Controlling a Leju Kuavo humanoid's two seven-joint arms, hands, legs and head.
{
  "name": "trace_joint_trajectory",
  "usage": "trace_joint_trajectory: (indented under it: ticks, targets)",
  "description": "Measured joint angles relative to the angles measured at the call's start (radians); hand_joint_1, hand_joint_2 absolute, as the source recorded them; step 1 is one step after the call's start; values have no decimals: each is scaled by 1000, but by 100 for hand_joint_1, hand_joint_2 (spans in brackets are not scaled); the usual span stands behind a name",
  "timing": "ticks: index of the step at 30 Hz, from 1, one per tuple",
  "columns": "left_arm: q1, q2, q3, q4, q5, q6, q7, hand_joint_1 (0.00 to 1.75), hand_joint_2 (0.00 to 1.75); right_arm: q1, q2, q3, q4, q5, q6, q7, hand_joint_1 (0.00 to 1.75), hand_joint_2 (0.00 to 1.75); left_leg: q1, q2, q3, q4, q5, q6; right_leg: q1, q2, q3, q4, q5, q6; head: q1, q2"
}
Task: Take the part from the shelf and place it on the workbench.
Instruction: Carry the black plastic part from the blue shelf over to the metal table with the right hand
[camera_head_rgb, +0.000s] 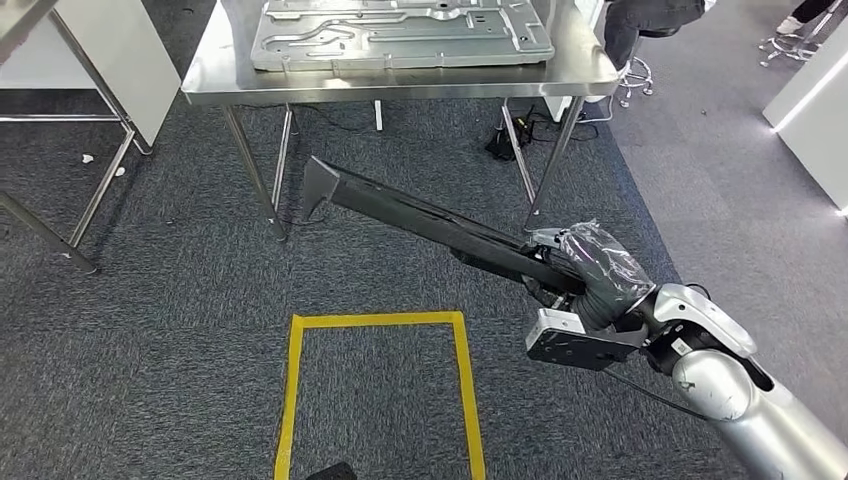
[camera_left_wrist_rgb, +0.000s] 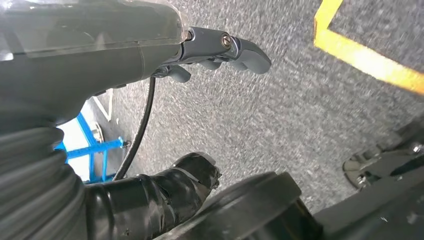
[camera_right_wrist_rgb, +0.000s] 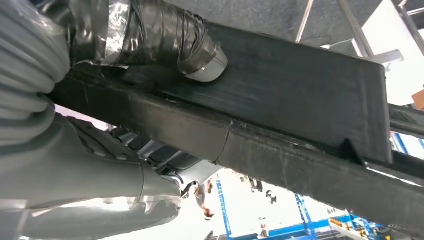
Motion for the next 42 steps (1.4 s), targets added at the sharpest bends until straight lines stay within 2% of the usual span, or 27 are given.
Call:
trace_joint_trajectory:
  ticks: [1,2,3,5,6,7,9,11,12,14,16,18,20,24,26,27,28,30,31,33,34,35,37,38,39,41,42]
  targets:
    - [0,0,1,0,0,0,0,0,175,0,0,0,1,0,0,0,175,175,3,-8,18,0,-14,-2,-4,0,-22,-8,-25,4,0,0]
    - [1,0,1,0,0,0,0,0,175,0,0,0,1,0,0,0,175,175,6,-17,40,0,-30,-6,-9,0,-34,-44,-21,9,0,0]
    - [1,0,2,0,0,0,0,0,175,0,0,0,2,0,0,0,175,175,8,-24,60,-1,-45,-10,-12,3,-36,-98,25,11,0,0]
    - [1,-1,4,1,0,-1,0,0,175,1,0,1,7,0,0,0,175,175,11,-39,94,-2,-75,-22,-16,15,-33,-215,184,10,4,0]
    - [0,-1,5,1,0,-1,0,0,175,1,-1,1,9,0,0,0,175,175,12,-45,105,-8,-89,-29,-15,20,-29,-248,241,6,6,0]
    - [1,-1,5,1,0,-2,0,0,175,1,-1,2,10,0,0,1,175,175,11,-49,117,-9,-94,-37,-13,23,-24,-265,269,0,9,0]
    - [1,-2,6,1,0,-2,0,0,175,-3,-1,2,10,0,0,2,175,175,11,-48,137,-12,-98,-53,-11,20,1,-273,261,-20,8,0]
    - [0,-2,7,1,2,0,0,0,175,-10,0,3,10,0,0,1,175,175,10,-18,124,36,-101,-60,-9,13,31,-280,253,-41,4,0]
    - [-2,-2,7,1,2,0,0,0,175,-12,0,3,11,0,0,2,175,175,10,0,95,88,-114,-61,-7,8,43,-281,248,-49,2,0]
    - [-3,-2,10,1,4,1,0,0,175,-11,2,6,13,2,0,4,175,175,9,19,5,211,-161,-63,1,-2,61,-281,229,-59,-3,0]
    - [-1,-1,13,1,6,2,1,0,175,-8,7,11,13,6,0,7,175,175,7,22,-62,257,-195,-60,10,-11,82,-281,208,-64,-4,0]
    - [1,-1,15,1,8,3,3,0,175,-5,15,15,13,15,0,14,175,175,1,25,-76,203,-161,-48,18,-19,106,-281,188,-66,-3,0]
    - [2,0,16,1,10,4,4,0,175,-5,19,17,13,19,0,17,175,175,-3,27,-72,158,-126,-42,22,-23,117,-281,179,-67,-3,0]
    - [2,0,16,1,10,4,4,0,175,-5,20,18,13,20,0,19,175,175,-4,29,-69,143,-114,-39,23,-25,120,-281,177,-67,-3,0]
    - [4,1,17,1,10,3,4,0,175,-5,31,24,14,28,-1,26,175,175,-16,53,-57,71,-41,-21,26,-34,137,-283,160,-62,2,0]
    - [5,1,17,1,10,3,5,0,175,-6,38,29,14,31,-2,30,175,175,-21,57,-43,31,-9,-9,27,-41,150,-281,157,-54,5,0]
    - [5,1,18,1,9,3,5,0,175,-10,46,33,14,35,-3,34,175,175,-22,51,-16,-13,18,3,25,-34,129,-230,154,-41,9,0]
    - [2,0,18,1,9,3,5,0,175,-17,52,37,13,35,-4,37,175,175,-11,9,37,-48,10,12,13,-13,42,-97,135,-17,12,0]
    - [2,-1,19,1,9,3,5,0,175,-18,53,39,13,35,-4,37,175,175,-5,-10,59,-55,1,11,5,1,-19,-30,104,-7,13,0]
    - [7,-1,19,1,7,3,6,0,175,-15,53,45,15,35,-5,40,175,175,0,-38,86,-56,-22,5,-8,2,-68,-30,51,6,13,0]
    - [9,-1,19,1,7,3,6,0,175,-15,53,47,16,35,-5,41,175,175,3,-52,104,-56,-36,1,-14,4,-76,-66,55,12,13,0]
    - [11,-1,19,1,6,3,6,0,175,-14,53,49,16,35,-6,42,175,175,5,-64,121,-56,-50,-3,-20,11,-74,-123,97,18,14,0]
    - [13,-2,19,2,4,4,6,0,175,-12,53,50,20,35,-7,42,175,175,8,-86,147,-52,-81,-15,-26,44,-67,-243,249,18,15,0]
    - [12,-3,20,2,4,4,6,0,175,-10,53,50,21,35,-9,43,175,175,11,-96,154,-53,-97,-23,-25,58,-62,-278,308,13,15,0]
    - [12,-4,20,2,3,5,6,0,175,-10,54,50,21,35,-10,43,175,175,13,-104,162,-50,-106,-31,-21,63,-57,-294,336,4,15,0]
    - [8,-5,20,2,3,7,6,0,175,-18,55,50,17,35,-14,45,175,175,17,-108,159,-20,-96,-44,-13,47,-35,-295,321,-19,14,0]
    - [7,-5,20,2,3,8,6,0,175,-23,55,50,16,35,-16,45,175,175,17,-90,142,26,-75,-49,-12,36,-19,-299,308,-31,14,0]
